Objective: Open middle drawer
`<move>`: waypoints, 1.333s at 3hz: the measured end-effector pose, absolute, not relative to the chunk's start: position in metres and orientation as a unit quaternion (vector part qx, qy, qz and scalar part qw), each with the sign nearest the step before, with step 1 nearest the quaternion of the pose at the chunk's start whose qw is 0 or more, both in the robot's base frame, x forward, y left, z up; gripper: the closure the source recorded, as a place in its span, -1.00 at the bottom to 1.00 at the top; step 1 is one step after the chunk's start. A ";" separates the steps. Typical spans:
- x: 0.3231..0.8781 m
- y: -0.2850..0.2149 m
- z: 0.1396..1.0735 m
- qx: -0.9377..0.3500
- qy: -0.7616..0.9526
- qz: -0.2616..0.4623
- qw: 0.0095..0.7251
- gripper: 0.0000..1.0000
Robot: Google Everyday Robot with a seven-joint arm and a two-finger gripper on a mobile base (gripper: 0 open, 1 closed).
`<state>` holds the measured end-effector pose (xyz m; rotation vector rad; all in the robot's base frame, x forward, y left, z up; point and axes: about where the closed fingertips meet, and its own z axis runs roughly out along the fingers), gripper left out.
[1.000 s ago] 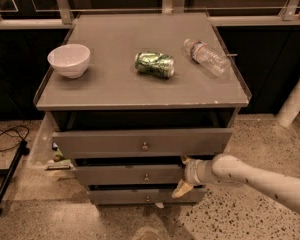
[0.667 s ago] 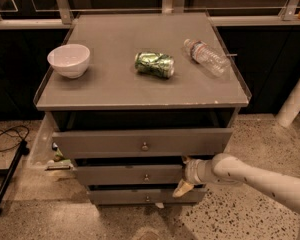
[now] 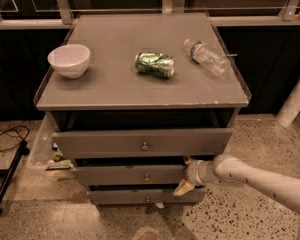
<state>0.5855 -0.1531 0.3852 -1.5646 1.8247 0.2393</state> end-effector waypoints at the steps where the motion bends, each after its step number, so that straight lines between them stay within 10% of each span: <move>1: 0.585 -0.153 0.386 -0.606 0.706 0.093 0.355 -0.47; 4: 0.583 -0.167 0.418 -0.595 0.714 0.073 0.362 0.92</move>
Offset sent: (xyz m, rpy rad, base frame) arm -0.0229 0.0112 -0.0001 -0.0668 0.0278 0.0597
